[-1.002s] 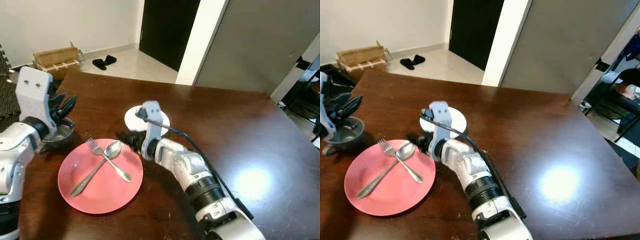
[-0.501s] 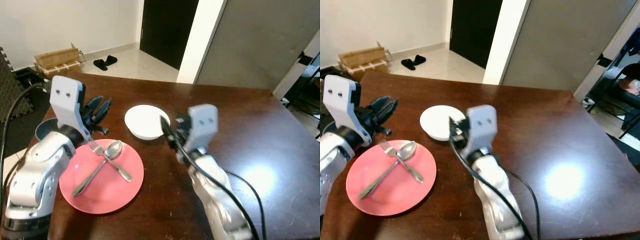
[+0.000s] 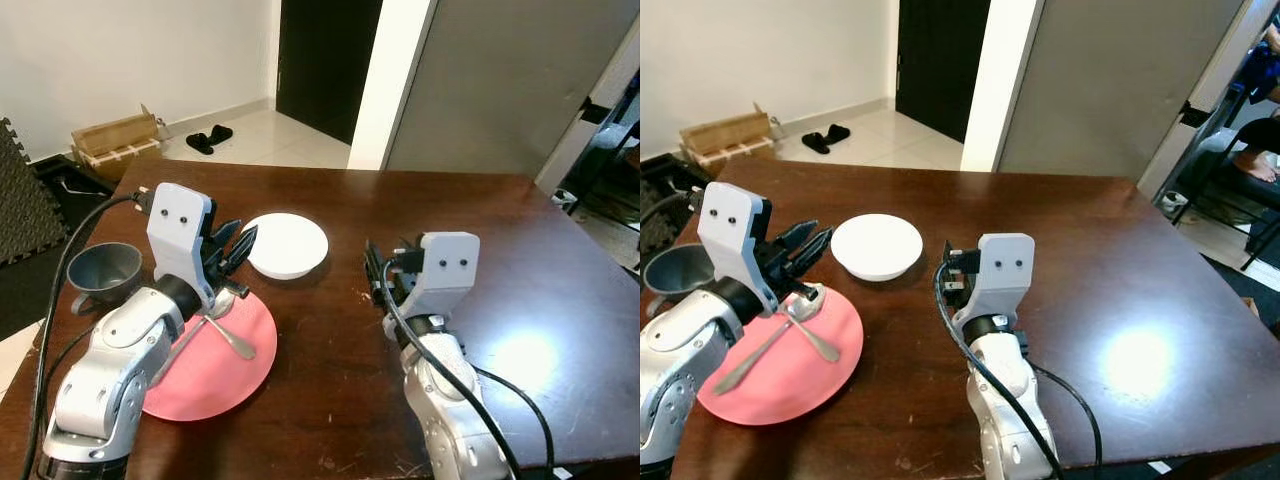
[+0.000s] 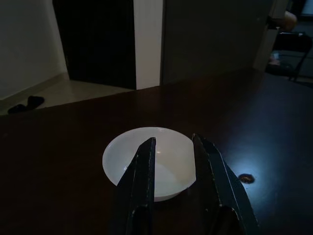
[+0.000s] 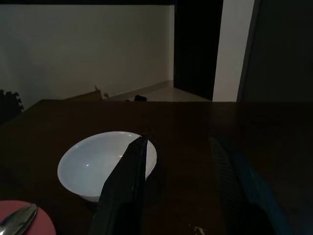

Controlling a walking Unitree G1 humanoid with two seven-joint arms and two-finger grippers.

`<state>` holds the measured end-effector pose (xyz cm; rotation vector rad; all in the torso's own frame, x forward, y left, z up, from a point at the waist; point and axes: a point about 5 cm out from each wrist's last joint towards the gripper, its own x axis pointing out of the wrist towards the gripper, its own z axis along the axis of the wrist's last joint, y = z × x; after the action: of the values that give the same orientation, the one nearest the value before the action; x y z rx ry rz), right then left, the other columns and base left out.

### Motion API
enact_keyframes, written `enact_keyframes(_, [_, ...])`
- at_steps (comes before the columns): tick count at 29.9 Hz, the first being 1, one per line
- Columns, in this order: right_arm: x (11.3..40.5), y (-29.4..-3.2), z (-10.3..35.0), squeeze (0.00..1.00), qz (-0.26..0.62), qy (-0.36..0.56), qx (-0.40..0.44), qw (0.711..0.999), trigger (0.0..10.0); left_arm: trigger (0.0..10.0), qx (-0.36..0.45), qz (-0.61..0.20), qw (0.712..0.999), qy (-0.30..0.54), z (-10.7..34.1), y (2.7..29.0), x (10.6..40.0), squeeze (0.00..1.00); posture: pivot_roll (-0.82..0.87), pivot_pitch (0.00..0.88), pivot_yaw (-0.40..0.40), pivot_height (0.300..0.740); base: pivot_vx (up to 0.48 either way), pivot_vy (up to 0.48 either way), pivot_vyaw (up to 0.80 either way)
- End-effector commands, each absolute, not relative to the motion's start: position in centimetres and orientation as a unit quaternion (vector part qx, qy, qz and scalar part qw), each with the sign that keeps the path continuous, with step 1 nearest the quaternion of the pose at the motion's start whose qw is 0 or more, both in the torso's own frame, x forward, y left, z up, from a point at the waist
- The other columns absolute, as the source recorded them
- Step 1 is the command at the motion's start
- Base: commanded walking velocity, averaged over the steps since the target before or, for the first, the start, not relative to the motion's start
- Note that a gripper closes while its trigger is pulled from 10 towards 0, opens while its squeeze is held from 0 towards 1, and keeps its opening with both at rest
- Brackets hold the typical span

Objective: Setting the table

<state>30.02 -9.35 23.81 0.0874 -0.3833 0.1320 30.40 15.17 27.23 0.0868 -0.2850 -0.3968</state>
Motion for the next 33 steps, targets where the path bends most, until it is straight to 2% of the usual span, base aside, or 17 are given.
enact_keyframes(1, [29.8,-9.6,23.7,0.00,0.059,-0.191,0.040,0.979,10.0,10.0,0.049,-0.194,0.970,-0.139,27.0,15.1,30.5,0.00,0.10,0.109,-0.050,0.740,0.000,0.000,0.00])
enact_keyframes(33, [29.3,-10.1,22.5,0.00,0.049,-0.176,0.032,0.983,10.0,10.0,0.061,-0.177,0.973,-0.132,25.5,15.0,30.5,0.00,0.08,0.075,-0.041,0.740,0.000,0.000,0.00])
